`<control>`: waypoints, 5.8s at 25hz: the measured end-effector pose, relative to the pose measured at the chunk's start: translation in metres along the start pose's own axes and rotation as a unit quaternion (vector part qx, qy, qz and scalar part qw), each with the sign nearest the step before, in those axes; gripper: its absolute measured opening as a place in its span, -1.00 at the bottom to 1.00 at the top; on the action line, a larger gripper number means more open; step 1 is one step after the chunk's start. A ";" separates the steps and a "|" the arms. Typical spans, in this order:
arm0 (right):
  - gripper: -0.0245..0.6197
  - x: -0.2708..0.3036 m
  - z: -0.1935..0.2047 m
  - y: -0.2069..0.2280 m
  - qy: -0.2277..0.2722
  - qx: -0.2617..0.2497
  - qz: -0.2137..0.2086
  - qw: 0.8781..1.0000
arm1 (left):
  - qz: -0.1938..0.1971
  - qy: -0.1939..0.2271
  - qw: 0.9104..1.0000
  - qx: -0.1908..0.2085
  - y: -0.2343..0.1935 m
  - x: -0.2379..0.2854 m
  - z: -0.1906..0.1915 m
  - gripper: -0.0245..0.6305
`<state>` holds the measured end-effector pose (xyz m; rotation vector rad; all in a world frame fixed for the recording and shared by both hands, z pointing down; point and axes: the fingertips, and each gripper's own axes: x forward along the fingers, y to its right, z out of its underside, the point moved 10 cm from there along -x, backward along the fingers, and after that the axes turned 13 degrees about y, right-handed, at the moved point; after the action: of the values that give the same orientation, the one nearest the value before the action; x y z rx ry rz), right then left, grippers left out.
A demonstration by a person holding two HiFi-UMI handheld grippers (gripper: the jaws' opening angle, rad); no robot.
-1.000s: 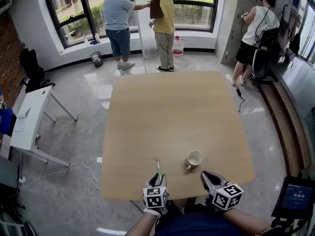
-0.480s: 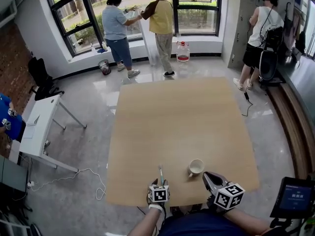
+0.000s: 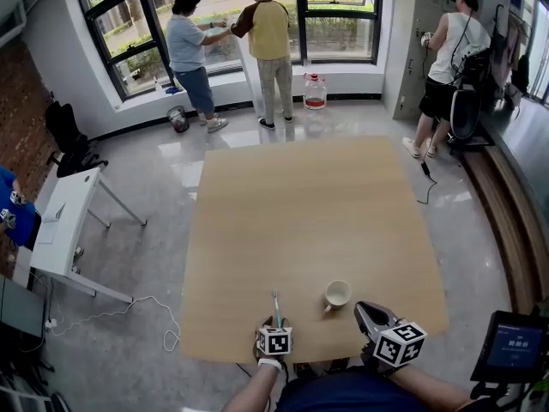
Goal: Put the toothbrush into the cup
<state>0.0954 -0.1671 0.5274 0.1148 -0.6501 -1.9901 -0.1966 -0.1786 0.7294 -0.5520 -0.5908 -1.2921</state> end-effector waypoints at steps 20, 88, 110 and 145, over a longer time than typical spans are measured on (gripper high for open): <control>-0.89 0.002 0.004 -0.003 -0.008 0.005 -0.009 1.000 | 0.009 0.032 0.999 -0.012 0.001 -0.016 -0.006 -0.75; -0.83 0.020 -0.025 -0.035 0.096 0.113 -0.166 0.975 | 0.268 0.328 0.889 0.174 0.112 -0.155 -0.141 -0.70; -0.84 0.048 -0.035 0.035 0.112 0.087 -0.056 0.988 | 0.232 0.263 0.928 0.125 0.104 -0.159 -0.122 -0.59; -0.82 0.094 0.059 0.082 -0.037 0.024 -0.014 0.999 | 0.229 0.242 0.939 0.085 0.093 -0.133 -0.123 -0.59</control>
<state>0.0934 -0.2524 0.6352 0.0794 -0.7478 -2.0149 -0.1168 -0.1498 0.5444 -0.1924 -0.1427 -0.8722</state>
